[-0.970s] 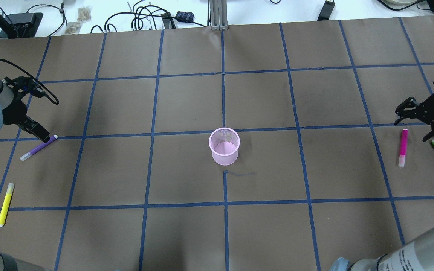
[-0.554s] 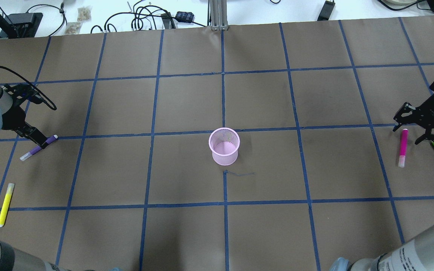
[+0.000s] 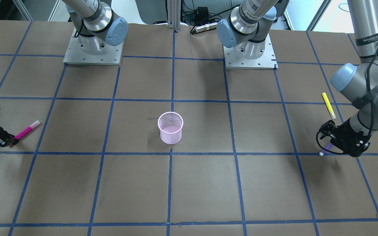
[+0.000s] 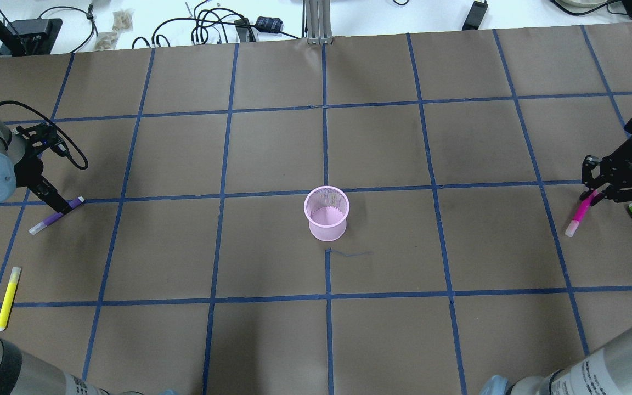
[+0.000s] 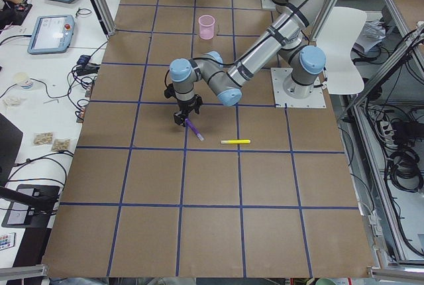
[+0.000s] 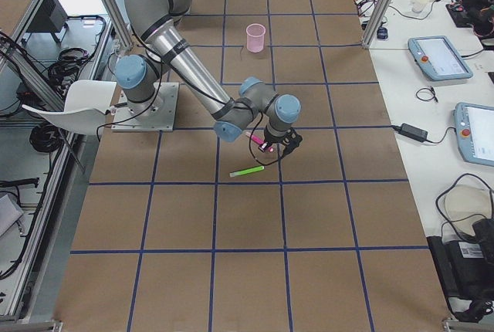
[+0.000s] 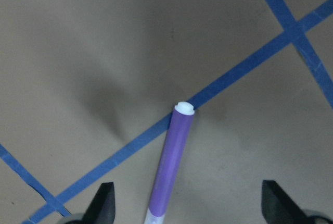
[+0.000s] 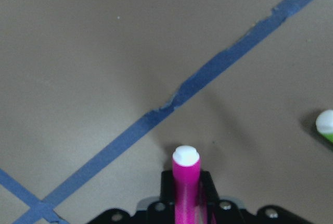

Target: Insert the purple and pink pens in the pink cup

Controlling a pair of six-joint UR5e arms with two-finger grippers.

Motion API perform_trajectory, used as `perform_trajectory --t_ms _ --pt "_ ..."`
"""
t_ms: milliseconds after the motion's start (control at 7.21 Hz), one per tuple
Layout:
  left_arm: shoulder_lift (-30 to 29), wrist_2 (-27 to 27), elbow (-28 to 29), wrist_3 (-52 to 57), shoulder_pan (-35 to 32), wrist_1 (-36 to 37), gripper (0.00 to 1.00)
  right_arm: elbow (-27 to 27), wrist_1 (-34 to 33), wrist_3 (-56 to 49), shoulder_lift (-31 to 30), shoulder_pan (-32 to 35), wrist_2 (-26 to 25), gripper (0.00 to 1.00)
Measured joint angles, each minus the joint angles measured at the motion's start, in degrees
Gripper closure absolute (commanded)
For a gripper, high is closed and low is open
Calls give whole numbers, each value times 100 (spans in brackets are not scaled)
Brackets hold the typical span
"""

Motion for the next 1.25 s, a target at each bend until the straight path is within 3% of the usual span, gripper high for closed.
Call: perform_trajectory --t_ms 416,832,970,1248 --pt "-96 -270 -39 670 42 164 0 -244 190 209 -533 345 65 100" --pt "-233 -402 -137 795 175 164 0 -373 192 1963 -1248 1890 -50 100" --pt "-269 -418 -147 790 185 175 6 -388 105 2683 -1350 2486 -232 100" --pt "-360 -428 -153 786 194 378 63 -395 -47 4398 -1394 3905 -842 100"
